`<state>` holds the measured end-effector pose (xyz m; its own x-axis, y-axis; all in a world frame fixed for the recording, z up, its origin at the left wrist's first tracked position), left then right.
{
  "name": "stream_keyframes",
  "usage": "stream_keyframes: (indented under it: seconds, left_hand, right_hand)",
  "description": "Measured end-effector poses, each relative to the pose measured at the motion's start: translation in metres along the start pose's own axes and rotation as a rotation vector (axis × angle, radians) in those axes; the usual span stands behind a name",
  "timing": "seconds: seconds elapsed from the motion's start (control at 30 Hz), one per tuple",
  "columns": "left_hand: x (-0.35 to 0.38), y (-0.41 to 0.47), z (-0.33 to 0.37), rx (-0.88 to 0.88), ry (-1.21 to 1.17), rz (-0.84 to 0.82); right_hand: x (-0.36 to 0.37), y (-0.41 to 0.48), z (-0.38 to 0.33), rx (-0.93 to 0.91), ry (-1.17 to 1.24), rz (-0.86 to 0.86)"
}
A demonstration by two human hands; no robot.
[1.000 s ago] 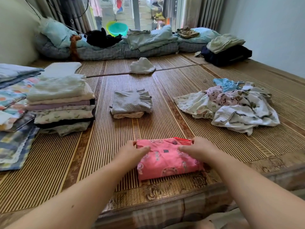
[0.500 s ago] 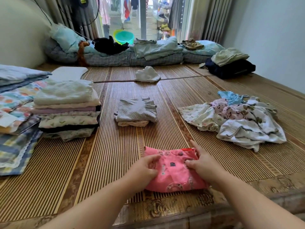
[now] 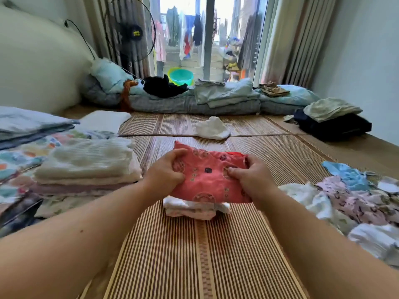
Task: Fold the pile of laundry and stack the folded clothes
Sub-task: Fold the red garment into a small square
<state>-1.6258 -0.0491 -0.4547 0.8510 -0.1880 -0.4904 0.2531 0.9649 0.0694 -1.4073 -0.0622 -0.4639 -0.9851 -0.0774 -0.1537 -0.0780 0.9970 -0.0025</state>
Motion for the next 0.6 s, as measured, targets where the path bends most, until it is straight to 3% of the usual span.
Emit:
stream_keyframes:
  seconds: [0.13, 0.27, 0.33, 0.47, 0.6]
  left_hand:
    - [0.003, 0.052, -0.042, -0.112, 0.058, 0.013]
    - [0.021, 0.069, -0.097, -0.426, 0.378, -0.029]
    - [0.028, 0.067, -0.105, -0.483, 0.415, -0.022]
    - [0.037, 0.06, -0.095, -0.404, 0.448, -0.005]
    - [0.069, 0.05, -0.033, -0.139, 0.501, -0.035]
  right_hand:
    - [0.008, 0.069, 0.033, 0.038, -0.172, 0.014]
    - [0.015, 0.092, 0.067, 0.142, -0.626, -0.053]
    - [0.014, 0.095, 0.079, 0.151, -0.769, -0.06]
    - [0.0, 0.083, 0.071, 0.093, -0.889, 0.004]
    - [-0.019, 0.042, 0.04, -0.009, -0.945, 0.069]
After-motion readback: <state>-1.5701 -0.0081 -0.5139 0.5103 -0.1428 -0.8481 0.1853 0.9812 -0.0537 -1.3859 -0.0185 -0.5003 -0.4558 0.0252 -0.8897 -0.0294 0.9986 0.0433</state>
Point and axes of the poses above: each hand's wrist, its own y-axis towards the middle knuckle, its own x-axis out of the palm, z = x × y, the point moved 9 cm from there along y, towards the middle knuckle, and after that the axes turned 12 degrees about -z, right-handed, at the moved point
